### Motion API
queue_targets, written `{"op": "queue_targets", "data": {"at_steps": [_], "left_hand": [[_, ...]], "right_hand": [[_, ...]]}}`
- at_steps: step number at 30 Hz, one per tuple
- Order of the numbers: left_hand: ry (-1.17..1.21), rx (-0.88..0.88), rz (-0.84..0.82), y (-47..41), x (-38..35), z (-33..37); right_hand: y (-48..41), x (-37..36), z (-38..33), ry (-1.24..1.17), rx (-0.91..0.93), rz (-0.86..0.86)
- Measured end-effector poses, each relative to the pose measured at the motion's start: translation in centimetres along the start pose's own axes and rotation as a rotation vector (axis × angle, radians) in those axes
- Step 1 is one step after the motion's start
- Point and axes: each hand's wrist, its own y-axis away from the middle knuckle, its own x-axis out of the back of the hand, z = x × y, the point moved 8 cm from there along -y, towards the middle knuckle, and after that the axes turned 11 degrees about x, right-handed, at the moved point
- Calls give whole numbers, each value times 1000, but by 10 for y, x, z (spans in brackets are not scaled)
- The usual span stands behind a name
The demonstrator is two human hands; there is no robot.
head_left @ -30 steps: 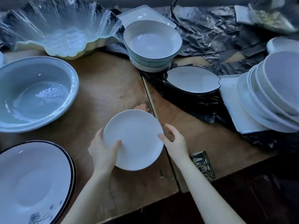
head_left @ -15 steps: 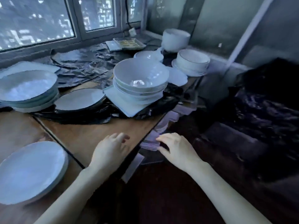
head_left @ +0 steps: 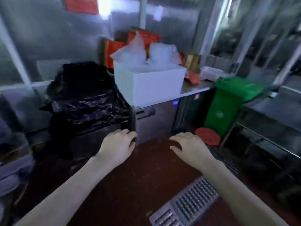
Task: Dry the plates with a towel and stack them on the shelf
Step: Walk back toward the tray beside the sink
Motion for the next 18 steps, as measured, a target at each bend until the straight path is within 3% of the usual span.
{"op": "queue_targets", "data": {"at_steps": [8,18], "left_hand": [[48,-537,-143,-111,-94,276],[208,-899,-224,-190,-152,552]], "right_hand": [[180,21,227,77,-630,-19],[296,63,400,177,-1084,36]]}}
